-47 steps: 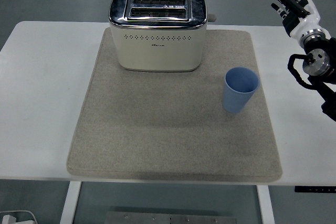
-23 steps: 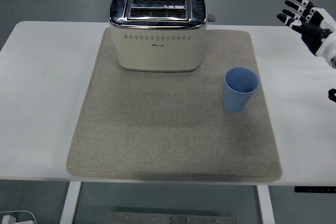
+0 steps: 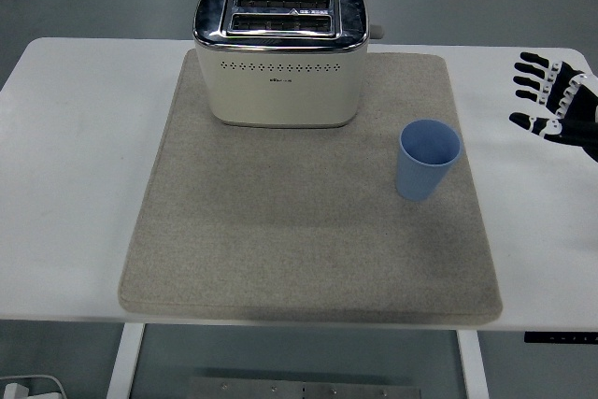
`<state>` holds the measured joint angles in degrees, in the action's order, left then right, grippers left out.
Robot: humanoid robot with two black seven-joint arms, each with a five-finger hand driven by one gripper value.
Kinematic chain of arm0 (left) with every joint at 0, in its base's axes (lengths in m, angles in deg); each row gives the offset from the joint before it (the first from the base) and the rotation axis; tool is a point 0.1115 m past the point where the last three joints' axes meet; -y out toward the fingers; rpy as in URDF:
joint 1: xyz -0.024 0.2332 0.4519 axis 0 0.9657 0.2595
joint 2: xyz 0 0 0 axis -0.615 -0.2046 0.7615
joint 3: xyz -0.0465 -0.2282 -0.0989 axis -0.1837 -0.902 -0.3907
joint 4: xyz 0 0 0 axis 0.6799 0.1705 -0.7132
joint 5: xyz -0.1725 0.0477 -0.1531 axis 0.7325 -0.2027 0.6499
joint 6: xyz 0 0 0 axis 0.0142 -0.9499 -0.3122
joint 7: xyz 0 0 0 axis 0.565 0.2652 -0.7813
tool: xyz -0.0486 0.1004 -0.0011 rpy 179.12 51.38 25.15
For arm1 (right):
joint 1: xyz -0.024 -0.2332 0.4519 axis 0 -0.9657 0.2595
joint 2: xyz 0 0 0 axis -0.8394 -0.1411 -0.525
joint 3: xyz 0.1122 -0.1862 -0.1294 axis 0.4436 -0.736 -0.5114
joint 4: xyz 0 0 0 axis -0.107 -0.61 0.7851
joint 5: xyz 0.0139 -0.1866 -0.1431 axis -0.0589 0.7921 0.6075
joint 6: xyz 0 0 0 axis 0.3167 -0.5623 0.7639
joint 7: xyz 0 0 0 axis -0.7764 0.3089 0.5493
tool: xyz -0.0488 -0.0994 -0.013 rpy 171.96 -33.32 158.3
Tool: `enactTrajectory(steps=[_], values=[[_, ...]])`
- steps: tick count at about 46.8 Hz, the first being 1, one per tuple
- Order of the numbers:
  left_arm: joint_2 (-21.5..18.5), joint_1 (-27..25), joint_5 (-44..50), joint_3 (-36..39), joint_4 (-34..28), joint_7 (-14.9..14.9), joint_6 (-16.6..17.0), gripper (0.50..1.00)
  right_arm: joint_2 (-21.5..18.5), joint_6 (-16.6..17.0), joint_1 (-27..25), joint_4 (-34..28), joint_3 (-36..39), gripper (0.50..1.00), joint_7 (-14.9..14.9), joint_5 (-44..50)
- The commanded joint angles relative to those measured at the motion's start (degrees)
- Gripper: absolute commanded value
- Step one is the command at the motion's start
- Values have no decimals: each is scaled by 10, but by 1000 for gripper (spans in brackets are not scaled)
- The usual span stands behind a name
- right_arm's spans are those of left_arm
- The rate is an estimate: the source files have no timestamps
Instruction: Put the water cup in front of the bread machine
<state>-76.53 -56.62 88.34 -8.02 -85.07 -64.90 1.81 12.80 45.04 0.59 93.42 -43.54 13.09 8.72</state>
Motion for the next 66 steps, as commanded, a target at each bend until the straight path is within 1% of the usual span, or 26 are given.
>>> enactTrajectory(steps=[1,5,8,12,16,24,29,33,39,47,54,66], values=[[0,0,0,0,0,0,0,1000,1,-1,-12,0,0,919,10,18],[0,0,0,0,0,0,0,1000,-3,-3,-19,0,-2,919,15,33],[0,0,0,0,0,0,-1,1000,-11,-11,-25,-4,-4,919,17,59],[0,0,0,0,0,0,0,1000,-26,-33,-35,-7,-12,919,17,95],[0,0,0,0,0,0,0,1000,-41,-47,-49,-10,-18,919,17,115],[0,0,0,0,0,0,-1,1000,-73,-51,-59,-22,-19,919,14,118],[0,0,0,0,0,0,-1,1000,-82,-53,-57,-36,-19,919,12,118],[0,0,0,0,0,0,-1,1000,-87,-61,-57,-40,-19,919,10,118],[0,0,0,0,0,0,0,1000,-107,-74,-55,-47,-19,919,8,117],[0,0,0,0,0,0,0,1000,-129,-75,-51,-51,-19,919,-7,117],[0,0,0,0,0,0,0,1000,-144,-77,-50,-51,-19,919,-8,116],[0,0,0,0,0,0,-1,1000,-150,-77,-48,-49,-19,919,-12,113]])
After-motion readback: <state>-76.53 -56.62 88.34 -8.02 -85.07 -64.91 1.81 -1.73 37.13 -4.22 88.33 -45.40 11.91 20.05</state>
